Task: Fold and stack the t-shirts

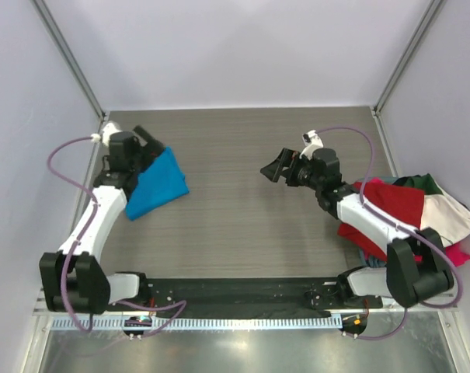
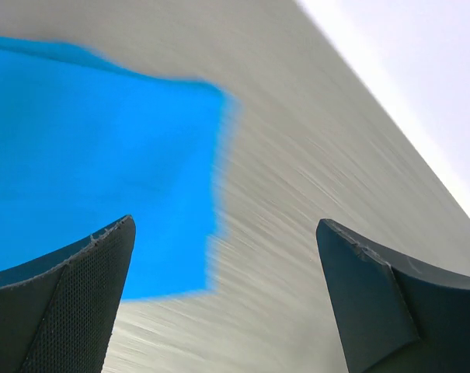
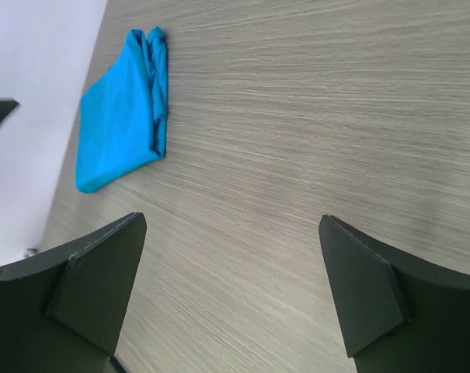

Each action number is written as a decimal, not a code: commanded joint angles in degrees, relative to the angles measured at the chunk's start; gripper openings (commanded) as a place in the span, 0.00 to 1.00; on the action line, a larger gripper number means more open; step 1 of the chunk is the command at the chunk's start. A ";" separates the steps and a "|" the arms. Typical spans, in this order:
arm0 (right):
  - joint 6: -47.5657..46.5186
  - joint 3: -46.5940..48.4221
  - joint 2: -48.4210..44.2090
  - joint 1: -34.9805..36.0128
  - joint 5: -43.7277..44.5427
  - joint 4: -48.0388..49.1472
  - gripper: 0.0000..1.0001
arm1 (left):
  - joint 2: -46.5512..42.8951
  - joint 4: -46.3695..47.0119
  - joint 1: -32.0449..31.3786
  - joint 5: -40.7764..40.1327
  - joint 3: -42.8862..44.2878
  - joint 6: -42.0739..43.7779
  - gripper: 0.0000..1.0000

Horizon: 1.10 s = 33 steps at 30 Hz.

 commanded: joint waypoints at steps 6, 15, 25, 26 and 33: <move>-8.30 -1.62 -14.03 9.40 32.02 -10.73 1.00 | -8.97 7.55 -20.12 -3.98 -2.67 0.86 1.00; -7.33 -14.98 -24.31 9.41 31.67 -4.94 1.00 | -18.11 17.75 -27.34 -3.90 -21.56 6.14 0.99; -5.40 -24.39 -28.02 9.41 41.96 1.04 1.00 | -21.82 28.05 -27.25 -1.71 -31.60 11.06 1.00; -5.14 -25.01 -28.02 9.49 41.96 1.83 1.00 | -21.55 27.78 -27.34 -1.01 -31.51 10.97 1.00; -5.22 -25.19 -25.64 9.49 39.07 4.82 1.00 | -20.24 27.34 -27.34 -0.12 -30.98 11.23 1.00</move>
